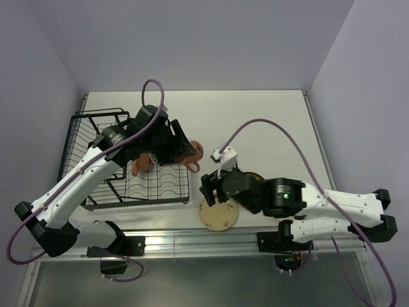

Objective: Load the mixed dishes into the dish rack

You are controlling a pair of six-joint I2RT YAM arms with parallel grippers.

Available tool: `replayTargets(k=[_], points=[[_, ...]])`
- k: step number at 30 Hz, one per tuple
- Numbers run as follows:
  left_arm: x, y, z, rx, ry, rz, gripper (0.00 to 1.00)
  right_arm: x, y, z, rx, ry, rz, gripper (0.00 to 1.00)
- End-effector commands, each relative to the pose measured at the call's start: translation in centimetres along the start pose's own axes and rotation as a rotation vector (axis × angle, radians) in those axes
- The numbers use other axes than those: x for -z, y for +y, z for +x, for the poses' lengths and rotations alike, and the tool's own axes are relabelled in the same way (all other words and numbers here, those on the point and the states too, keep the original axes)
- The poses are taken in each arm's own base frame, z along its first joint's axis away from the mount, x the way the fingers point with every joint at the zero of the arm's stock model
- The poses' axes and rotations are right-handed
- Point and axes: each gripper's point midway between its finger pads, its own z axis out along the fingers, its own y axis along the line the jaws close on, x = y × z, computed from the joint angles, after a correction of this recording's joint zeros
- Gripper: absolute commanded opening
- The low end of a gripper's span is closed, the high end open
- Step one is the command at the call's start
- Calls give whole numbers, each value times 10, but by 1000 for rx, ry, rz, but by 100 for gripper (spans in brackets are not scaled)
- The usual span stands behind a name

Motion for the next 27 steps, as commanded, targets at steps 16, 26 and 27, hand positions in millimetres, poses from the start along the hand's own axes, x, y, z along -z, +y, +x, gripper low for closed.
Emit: replayTargets(k=[16,26,27], points=[[-11,27,32,151,154,-141,0,-54,18,-29,275,-89,318,60],[-8,31,28,137,134,-180,0,-48,42,-26,253,-100,249,56],[-9,31,28,135,136,-182,0,-46,47,-25,254,-104,236,56]])
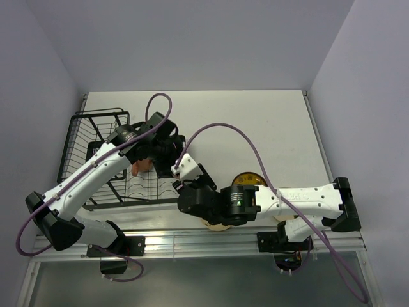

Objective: Load the mixed dishes into the dish rack

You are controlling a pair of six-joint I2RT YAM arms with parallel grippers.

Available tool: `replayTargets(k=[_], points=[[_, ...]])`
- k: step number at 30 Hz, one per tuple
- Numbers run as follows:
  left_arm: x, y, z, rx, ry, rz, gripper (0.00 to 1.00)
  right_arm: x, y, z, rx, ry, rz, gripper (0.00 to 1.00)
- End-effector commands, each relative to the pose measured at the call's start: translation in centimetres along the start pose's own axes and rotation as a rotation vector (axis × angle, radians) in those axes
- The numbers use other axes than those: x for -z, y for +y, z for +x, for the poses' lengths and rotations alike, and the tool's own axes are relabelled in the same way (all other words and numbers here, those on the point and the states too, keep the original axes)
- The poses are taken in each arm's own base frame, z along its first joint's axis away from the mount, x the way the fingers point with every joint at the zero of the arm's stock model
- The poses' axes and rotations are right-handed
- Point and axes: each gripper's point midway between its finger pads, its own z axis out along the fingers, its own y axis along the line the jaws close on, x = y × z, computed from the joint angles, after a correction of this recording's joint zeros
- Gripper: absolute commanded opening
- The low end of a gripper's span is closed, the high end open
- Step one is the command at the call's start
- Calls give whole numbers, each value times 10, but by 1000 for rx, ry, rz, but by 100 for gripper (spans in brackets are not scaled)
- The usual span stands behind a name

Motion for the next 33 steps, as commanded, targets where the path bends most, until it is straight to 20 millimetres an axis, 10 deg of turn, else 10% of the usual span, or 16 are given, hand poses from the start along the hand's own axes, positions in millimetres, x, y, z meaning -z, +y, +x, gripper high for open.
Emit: replayTargets(k=[1,19,27,33], points=[[18,-13,-6,-2,-36,57,0,15,6,-31,-86,-81,-16,56],[37,-14,-2,1,-38,84,0,-20,18,-1,35,-12,218,42],[34,-8,2,6,-25,80,0,-22,10,-3,52,-22,295,1],[35,-8,7,1,-10,110,0,-23,8,0,44,-13,268,0]])
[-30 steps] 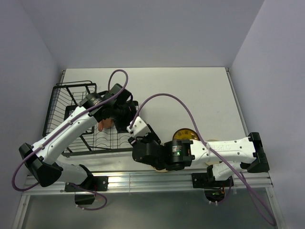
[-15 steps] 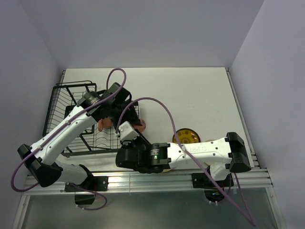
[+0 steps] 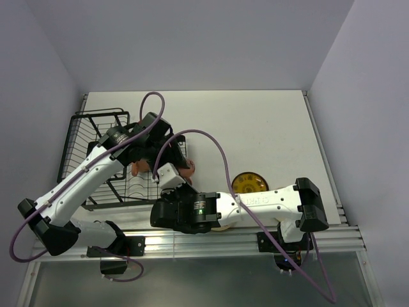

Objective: Load the mixed dishes into the dish rack

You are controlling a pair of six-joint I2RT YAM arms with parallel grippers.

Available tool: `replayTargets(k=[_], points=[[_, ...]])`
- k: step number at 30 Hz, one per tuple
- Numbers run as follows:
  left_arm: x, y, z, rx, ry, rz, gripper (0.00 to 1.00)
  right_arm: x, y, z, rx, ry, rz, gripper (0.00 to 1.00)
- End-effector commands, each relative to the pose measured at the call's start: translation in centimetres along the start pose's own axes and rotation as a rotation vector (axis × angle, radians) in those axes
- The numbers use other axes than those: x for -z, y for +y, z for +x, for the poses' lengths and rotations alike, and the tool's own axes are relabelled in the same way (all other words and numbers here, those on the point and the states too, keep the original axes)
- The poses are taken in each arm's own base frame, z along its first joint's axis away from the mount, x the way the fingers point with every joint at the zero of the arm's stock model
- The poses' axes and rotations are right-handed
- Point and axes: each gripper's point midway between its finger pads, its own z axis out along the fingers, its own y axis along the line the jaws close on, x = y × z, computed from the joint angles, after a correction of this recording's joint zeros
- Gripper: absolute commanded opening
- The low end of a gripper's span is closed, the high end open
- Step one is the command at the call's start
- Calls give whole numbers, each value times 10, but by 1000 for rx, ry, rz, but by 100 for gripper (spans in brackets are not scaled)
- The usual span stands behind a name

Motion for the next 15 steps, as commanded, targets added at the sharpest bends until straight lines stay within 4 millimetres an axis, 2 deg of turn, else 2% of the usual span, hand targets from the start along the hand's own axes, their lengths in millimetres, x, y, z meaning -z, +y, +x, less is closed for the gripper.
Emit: replayTargets(k=[1,3,4,6,8,9,11,15], points=[[18,-11,6,5,12,94,4,0,-12,-16,-90,-50,25,0],[16,-9,8,4,17,95,32,1,-11,-11,-109,-43,-24,0],[16,-6,9,7,15,92,57,-1,-11,-15,-139,-53,-38,0],[15,-4,9,4,10,88,78,-1,-15,-12,-155,-58,-61,0],[13,0,10,2,13,82,82,0,-17,-17,-189,-69,-90,0],[13,-1,9,1,7,91,82,-2,-16,-11,-183,-63,-101,0],[10,2,9,1,5,83,99,-4,-16,-13,-205,-70,-130,0],[10,4,3,-7,-20,79,99,-2,-17,-10,-216,-83,-169,0]])
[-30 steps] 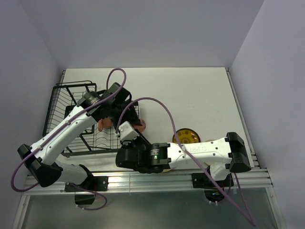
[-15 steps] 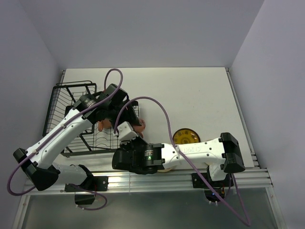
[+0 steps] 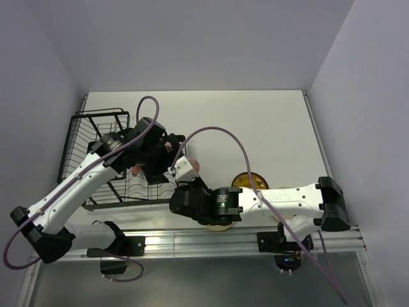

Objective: Load the mixed dishes into the dish rack

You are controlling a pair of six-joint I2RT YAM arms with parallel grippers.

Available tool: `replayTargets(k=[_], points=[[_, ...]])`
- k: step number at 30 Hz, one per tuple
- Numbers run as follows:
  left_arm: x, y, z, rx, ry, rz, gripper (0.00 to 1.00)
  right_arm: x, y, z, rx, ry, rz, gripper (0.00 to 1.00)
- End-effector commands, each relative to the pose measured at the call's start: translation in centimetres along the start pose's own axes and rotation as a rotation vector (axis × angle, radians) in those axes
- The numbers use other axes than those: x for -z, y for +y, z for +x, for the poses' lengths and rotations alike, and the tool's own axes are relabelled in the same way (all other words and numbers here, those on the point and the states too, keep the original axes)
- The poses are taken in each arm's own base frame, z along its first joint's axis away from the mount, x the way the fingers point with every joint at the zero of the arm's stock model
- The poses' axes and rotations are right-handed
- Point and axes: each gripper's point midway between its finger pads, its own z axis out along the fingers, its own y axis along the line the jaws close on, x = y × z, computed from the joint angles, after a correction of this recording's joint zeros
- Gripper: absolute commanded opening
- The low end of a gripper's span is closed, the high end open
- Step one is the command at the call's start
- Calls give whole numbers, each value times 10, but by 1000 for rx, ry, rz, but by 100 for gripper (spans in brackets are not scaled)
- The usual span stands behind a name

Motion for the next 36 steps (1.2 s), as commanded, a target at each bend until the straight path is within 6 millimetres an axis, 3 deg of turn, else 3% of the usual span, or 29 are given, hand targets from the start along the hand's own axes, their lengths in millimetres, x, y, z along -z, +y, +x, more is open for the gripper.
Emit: replayTargets(k=[1,6,9,14,17,18,20,21,25,30,36], points=[[8,-5,-10,-14,-50,32,99,9,2,-29,-115,-94,-64,0],[35,-22,-40,-72,-168,54,99,12,5,-24,-140,-102,-119,0],[78,-45,-70,-77,-318,118,99,13,8,-21,-153,-106,-154,0],[130,-54,-111,-87,-550,148,99,6,22,-17,-132,-95,-217,0],[156,-55,-120,-92,-653,202,99,-7,35,-19,-128,-77,-282,0],[176,-58,-123,-82,-717,259,99,-10,40,-26,-144,-89,-308,0],[179,-55,-124,-81,-751,284,99,-23,51,-25,-146,-58,-374,0],[190,-56,-123,-73,-783,331,99,-26,55,-33,-150,-70,-395,0],[214,-63,-114,-84,-822,479,98,-53,76,-32,-141,-28,-457,0],[250,-67,-95,-127,-872,677,97,-84,86,-35,-146,-3,-472,0],[273,-68,-85,-170,-878,725,97,-111,98,-24,-129,46,-463,0]])
